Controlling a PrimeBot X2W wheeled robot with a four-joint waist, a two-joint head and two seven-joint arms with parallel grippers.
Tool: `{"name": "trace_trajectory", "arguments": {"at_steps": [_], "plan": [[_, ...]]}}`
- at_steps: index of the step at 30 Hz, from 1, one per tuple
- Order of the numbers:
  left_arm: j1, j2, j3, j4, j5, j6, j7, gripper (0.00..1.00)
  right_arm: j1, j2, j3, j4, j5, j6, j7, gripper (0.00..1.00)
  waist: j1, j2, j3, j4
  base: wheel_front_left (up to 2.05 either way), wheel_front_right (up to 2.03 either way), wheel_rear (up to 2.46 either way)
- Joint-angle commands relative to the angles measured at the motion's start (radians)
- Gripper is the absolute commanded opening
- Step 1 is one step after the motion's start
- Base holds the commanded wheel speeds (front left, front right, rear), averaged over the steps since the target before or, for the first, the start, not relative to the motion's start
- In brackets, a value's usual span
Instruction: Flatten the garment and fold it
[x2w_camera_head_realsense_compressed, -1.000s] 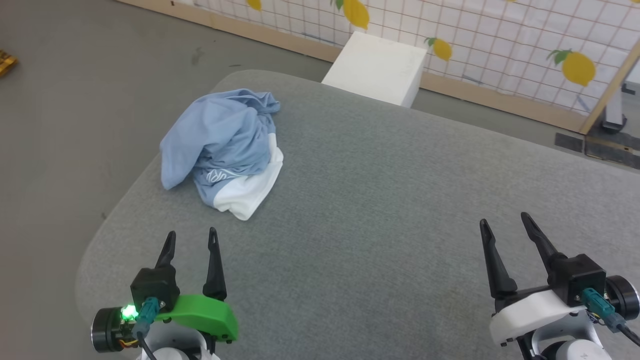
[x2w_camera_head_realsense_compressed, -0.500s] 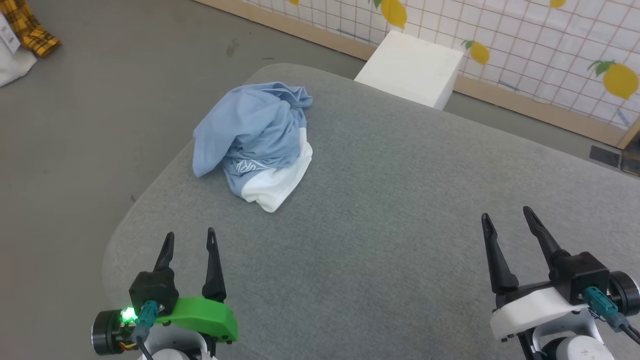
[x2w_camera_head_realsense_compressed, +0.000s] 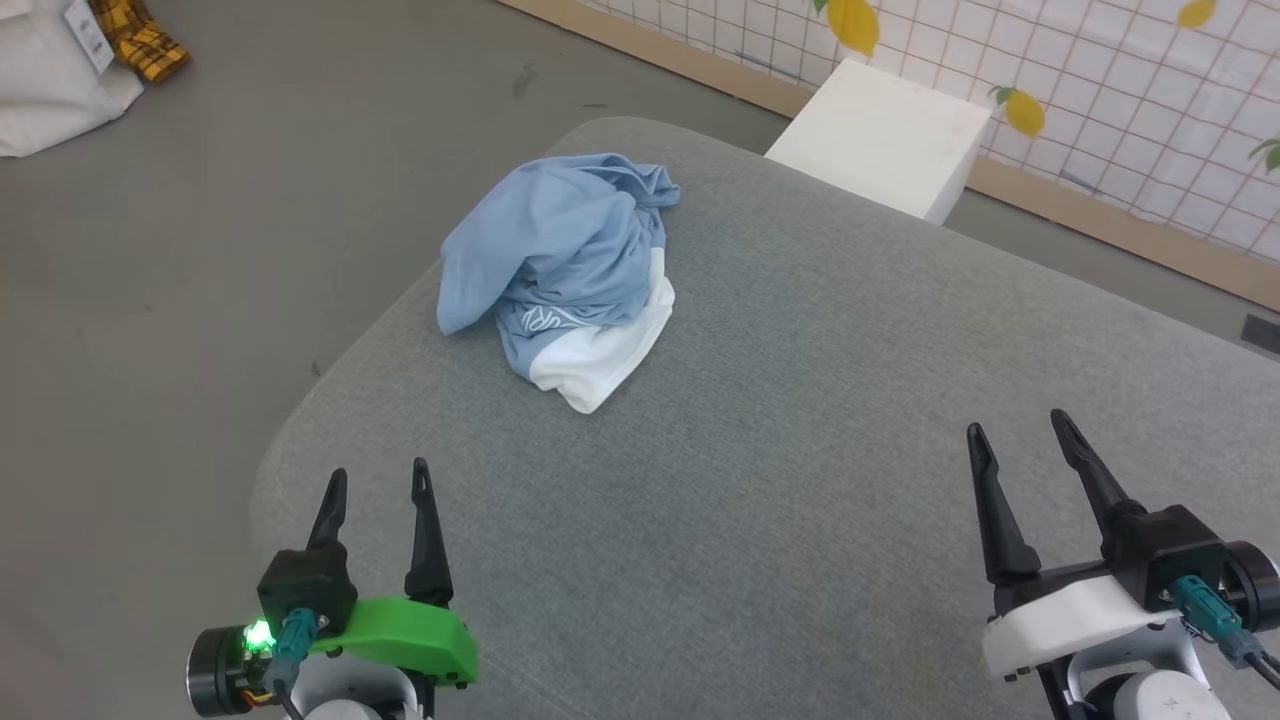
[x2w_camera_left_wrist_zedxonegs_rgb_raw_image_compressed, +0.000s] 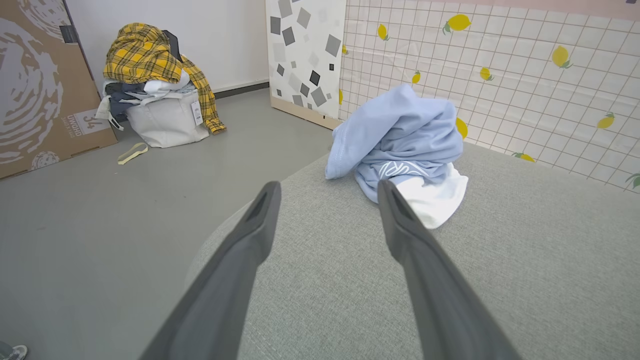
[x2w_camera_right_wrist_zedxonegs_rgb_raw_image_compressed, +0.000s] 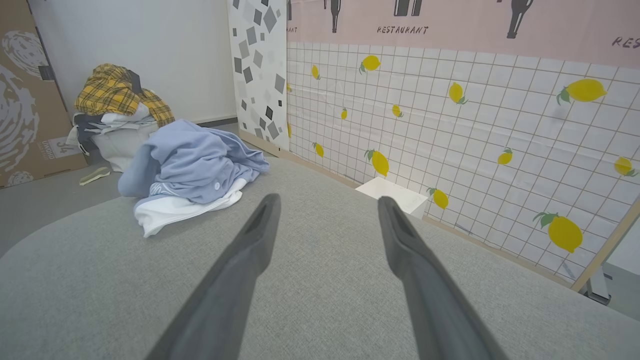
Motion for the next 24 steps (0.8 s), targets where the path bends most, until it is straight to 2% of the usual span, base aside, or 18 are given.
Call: {"name": "trace_trajectory", "arguments": {"at_steps": [1,12,18,24], "plan": [[-0.015,0.008,-0.003,0.003,-0.008,0.008,-0.013,1.00,-0.016,0.001,-0.002,0.002,-0.006,-0.002,-0.010,1.00,-0.0001,0.0000,0.003,0.012,0.00,0.00,0.00],[-0.030,0.014,-0.016,0.013,-0.034,0.017,-0.034,1.00,-0.023,0.001,0.004,0.005,-0.003,-0.002,-0.028,1.00,-0.0001,0.0000,0.016,0.044,0.00,0.00,0.00],[-0.150,0.021,0.002,0.042,-0.101,-0.031,0.027,1.00,-0.054,0.001,0.015,-0.021,-0.025,-0.002,-0.010,1.00,-0.0001,0.0000,0.087,-0.001,0.00,0.00,0.00],[-0.388,0.049,0.061,0.123,-0.184,-0.065,0.120,1.00,-0.099,0.001,0.028,-0.067,-0.064,-0.002,0.013,1.00,-0.0001,0.0000,0.224,-0.081,0.00,0.00,0.00]]}}
